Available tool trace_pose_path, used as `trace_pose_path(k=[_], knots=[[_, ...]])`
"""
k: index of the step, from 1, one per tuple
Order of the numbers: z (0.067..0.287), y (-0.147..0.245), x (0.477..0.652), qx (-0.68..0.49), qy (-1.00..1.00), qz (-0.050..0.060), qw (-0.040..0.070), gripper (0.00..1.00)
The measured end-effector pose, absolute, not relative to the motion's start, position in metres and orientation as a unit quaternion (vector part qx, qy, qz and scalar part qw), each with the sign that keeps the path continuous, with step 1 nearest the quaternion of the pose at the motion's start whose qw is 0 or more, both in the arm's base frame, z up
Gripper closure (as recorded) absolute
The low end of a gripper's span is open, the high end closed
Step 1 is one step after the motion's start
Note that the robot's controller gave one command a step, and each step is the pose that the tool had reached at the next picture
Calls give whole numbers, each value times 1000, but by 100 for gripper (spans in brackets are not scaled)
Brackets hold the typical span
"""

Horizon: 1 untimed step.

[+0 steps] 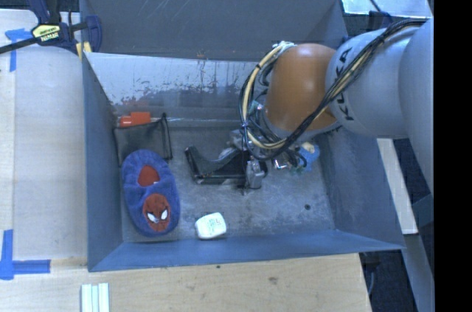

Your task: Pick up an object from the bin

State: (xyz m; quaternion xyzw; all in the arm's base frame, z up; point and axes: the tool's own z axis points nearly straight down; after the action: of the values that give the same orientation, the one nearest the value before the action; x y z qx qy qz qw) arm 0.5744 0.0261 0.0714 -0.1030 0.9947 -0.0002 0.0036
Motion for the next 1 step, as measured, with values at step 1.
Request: trace_pose_path(k=[1], knots=[[185, 36, 514, -114, 993, 0, 0, 100]])
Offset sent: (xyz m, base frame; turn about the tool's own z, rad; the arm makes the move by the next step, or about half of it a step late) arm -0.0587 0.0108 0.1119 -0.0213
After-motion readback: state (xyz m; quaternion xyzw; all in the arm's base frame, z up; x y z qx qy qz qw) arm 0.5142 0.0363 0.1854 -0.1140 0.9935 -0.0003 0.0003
